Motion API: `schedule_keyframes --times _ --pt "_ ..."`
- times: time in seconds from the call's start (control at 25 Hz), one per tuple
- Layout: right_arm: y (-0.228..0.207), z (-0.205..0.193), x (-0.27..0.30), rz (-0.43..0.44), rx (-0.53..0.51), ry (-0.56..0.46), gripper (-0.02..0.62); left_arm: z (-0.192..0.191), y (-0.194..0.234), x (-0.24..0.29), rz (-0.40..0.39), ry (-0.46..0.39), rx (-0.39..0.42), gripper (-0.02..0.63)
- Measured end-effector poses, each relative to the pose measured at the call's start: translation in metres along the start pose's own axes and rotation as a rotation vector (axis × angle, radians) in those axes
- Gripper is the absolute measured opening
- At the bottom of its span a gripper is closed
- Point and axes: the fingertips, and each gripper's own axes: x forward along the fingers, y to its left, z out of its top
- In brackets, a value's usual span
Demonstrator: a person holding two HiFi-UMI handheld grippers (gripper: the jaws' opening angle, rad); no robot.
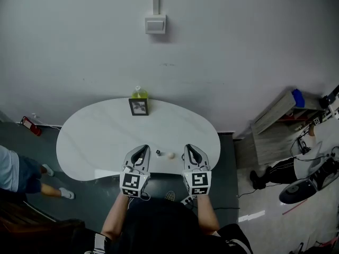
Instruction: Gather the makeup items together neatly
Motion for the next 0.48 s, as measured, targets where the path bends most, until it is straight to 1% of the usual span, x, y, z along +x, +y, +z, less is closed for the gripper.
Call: schedule_keyframes --times 0.2,0.48 --pt "-0.0004 0.0006 -0.0008 0.002 -0.022 0.008 0.034 0.0025 -0.0004 -0.0012 0.006 -0.007 0.003 0.02" --pt "0.0009 0.0029 0.0 0.006 -0.007 0.006 0.034 -0.0014 0.0002 -0.0015 0.007 0.012 0.003 0.02"
